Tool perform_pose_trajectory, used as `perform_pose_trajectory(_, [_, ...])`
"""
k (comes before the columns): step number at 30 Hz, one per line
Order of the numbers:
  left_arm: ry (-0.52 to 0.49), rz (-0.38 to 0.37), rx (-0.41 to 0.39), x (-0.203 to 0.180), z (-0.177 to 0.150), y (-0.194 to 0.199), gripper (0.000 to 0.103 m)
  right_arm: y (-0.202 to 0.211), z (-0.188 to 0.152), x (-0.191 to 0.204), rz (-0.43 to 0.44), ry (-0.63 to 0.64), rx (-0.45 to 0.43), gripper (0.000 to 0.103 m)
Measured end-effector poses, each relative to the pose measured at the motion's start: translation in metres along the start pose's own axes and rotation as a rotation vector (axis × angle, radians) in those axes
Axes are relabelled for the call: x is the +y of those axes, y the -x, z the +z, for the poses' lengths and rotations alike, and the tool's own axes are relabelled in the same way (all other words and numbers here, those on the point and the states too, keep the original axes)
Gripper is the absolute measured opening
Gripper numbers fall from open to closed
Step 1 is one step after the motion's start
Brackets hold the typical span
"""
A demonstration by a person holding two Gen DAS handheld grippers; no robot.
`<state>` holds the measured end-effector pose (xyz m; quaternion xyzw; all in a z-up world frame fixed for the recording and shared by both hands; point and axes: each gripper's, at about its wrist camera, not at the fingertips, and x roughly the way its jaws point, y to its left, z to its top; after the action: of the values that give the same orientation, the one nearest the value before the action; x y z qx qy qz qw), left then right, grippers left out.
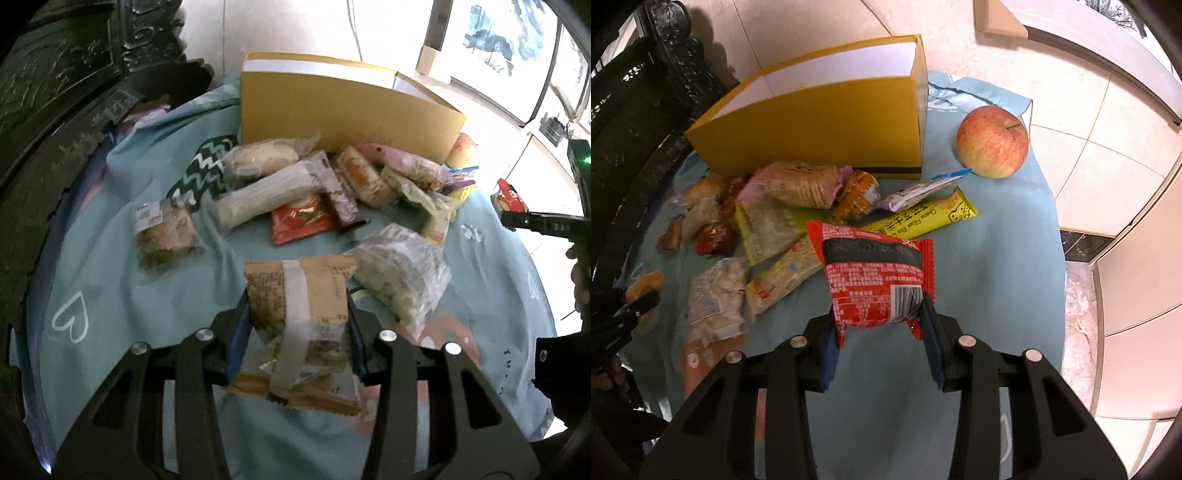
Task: Organize snacks
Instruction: 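Lift both snacks over the yellow box and open both tools to drop them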
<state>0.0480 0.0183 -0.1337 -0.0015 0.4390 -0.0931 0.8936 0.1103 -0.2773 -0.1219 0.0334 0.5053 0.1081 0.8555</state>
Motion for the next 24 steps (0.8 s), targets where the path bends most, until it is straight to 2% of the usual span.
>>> perform_pose_trajectory(7, [-0.045,-0.016,-0.035,-0.01,0.015,0.005,0.046,0.014,0.004,0.005,0.015,-0.005,-0.037,0.04])
perform_pose_trajectory(12, [-0.063,-0.015,-0.087,-0.015,0.047,0.008,0.046,0.03,0.031,0.016,0.02,0.035,-0.086,0.04])
perform_pose_trajectory(18, [-0.035,0.008,-0.164,-0.018,0.125,0.002,0.046,0.046,0.097,0.034,0.014,0.088,-0.166,0.04])
perform_pose_trajectory(21, [0.002,0.01,-0.217,-0.019,0.182,-0.001,0.046,0.053,0.14,0.045,0.006,0.115,-0.214,0.04])
perform_pose_trajectory(24, [-0.003,0.02,-0.261,-0.023,0.236,-0.003,0.046,0.059,0.184,0.054,-0.009,0.127,-0.261,0.04])
